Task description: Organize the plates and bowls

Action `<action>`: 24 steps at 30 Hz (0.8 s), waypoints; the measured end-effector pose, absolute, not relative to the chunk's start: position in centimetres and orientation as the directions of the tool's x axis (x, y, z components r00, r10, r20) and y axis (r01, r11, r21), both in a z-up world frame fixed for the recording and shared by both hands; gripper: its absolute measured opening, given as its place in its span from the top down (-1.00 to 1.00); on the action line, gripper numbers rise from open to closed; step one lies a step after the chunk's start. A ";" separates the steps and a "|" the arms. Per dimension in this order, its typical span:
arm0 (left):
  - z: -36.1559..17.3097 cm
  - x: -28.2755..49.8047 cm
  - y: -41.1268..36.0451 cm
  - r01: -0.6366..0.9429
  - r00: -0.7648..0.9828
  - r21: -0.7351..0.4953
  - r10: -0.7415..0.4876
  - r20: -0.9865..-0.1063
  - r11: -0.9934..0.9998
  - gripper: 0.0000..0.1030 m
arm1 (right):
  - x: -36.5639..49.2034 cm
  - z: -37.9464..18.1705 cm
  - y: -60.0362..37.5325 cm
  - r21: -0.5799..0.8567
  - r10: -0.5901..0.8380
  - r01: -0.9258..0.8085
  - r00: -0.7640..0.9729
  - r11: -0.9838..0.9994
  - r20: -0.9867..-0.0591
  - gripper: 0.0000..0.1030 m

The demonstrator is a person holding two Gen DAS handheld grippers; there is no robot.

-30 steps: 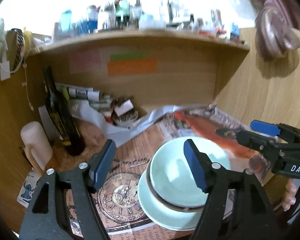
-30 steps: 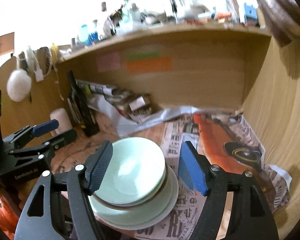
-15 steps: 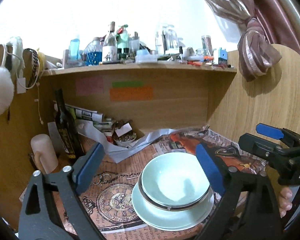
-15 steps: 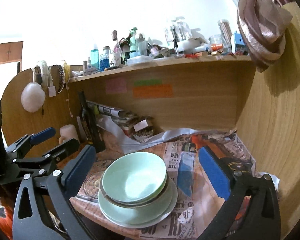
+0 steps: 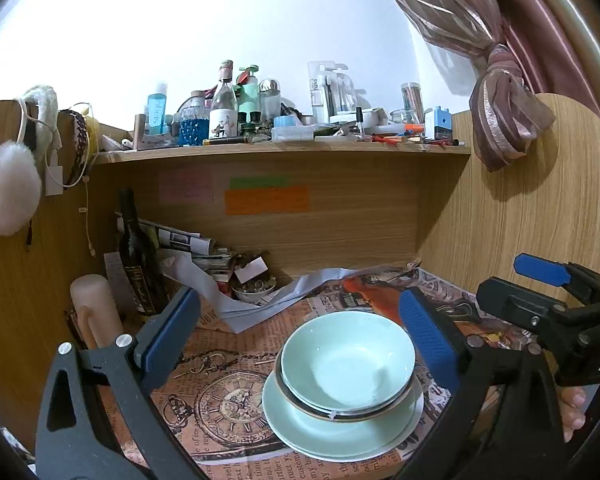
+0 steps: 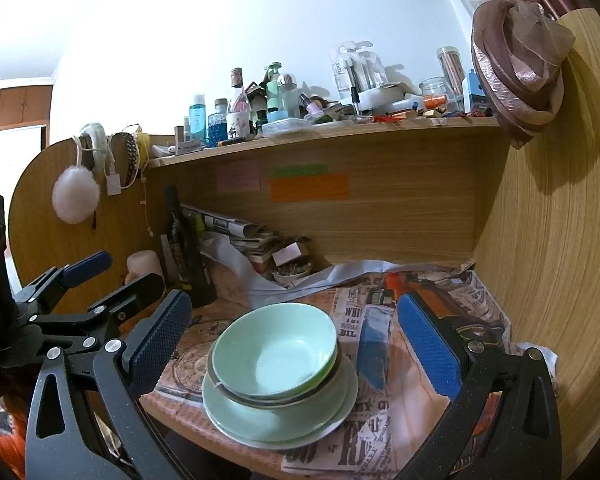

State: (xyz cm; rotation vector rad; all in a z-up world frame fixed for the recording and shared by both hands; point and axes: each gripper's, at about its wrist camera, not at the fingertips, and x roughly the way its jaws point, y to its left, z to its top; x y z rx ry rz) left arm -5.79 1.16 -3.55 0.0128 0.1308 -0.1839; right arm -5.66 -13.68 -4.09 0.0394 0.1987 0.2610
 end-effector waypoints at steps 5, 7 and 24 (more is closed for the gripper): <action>-3.6 -5.8 1.1 0.177 0.976 -0.001 -0.176 -0.129 0.984 -0.97 | -5.8 -4.1 -13.6 0.067 0.260 -0.252 0.947 0.965 -0.188 -1.00; -3.6 -5.9 1.0 0.178 0.976 0.000 -0.177 -0.130 0.984 -0.97 | -5.8 -4.1 -13.6 0.066 0.258 -0.250 0.948 0.966 -0.188 -1.00; -3.6 -5.6 1.0 0.170 0.976 -0.001 -0.168 -0.135 0.986 -0.97 | -6.1 -4.0 -13.3 0.065 0.261 -0.254 0.948 0.965 -0.183 -1.00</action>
